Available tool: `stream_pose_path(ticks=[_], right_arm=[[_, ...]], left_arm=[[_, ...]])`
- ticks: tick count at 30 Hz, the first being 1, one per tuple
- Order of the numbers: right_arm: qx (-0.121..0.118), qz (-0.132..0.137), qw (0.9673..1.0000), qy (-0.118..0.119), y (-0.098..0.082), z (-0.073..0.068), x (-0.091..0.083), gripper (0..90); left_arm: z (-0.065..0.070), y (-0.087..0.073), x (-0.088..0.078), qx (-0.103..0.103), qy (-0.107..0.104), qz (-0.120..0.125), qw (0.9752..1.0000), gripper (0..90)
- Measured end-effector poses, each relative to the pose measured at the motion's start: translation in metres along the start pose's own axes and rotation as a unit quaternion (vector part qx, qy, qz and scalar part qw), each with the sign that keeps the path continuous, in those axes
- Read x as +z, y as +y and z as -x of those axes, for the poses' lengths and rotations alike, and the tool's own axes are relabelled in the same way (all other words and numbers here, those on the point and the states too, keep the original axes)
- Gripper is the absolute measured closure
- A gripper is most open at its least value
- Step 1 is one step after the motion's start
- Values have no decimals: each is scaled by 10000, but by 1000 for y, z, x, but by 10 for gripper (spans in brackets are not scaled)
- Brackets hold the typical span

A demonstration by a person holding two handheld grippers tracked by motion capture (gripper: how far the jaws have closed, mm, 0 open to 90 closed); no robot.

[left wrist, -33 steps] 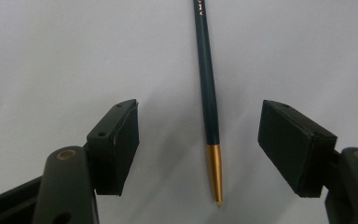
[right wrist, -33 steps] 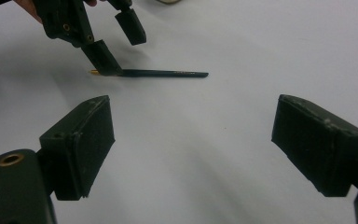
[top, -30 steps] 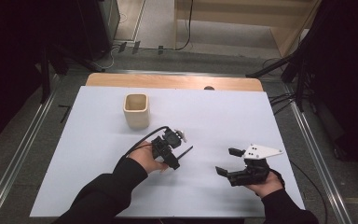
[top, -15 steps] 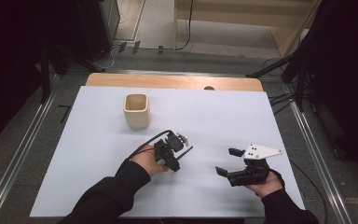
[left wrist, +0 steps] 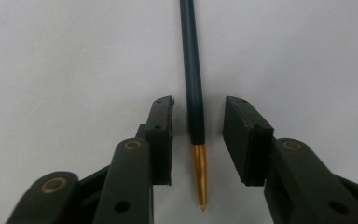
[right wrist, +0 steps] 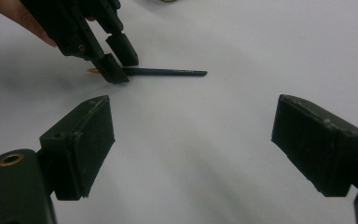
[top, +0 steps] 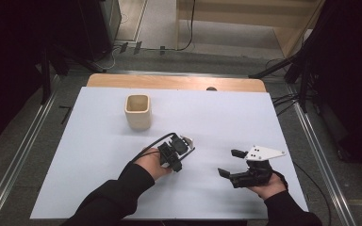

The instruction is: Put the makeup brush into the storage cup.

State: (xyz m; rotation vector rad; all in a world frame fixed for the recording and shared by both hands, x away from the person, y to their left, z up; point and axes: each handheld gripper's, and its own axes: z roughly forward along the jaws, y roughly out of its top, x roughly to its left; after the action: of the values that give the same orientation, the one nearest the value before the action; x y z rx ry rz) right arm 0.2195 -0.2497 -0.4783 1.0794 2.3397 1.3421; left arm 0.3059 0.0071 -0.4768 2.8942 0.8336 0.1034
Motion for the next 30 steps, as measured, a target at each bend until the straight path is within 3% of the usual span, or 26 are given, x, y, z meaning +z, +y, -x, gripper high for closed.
stream_pose_path(ticks=[9,13,30], right_arm=[[-21,-14,10000,7,0,-1,0,135],[-35,-9,10000,8,0,-1,1,135],[-33,-19,10000,39,0,-1,1,135]], left_arm=[[-4,2,0,-381,-62,-93,9992,789],[-4,2,0,-397,-77,-117,9991,828],[-10,2,-2,-388,-273,-93,9988,835]])
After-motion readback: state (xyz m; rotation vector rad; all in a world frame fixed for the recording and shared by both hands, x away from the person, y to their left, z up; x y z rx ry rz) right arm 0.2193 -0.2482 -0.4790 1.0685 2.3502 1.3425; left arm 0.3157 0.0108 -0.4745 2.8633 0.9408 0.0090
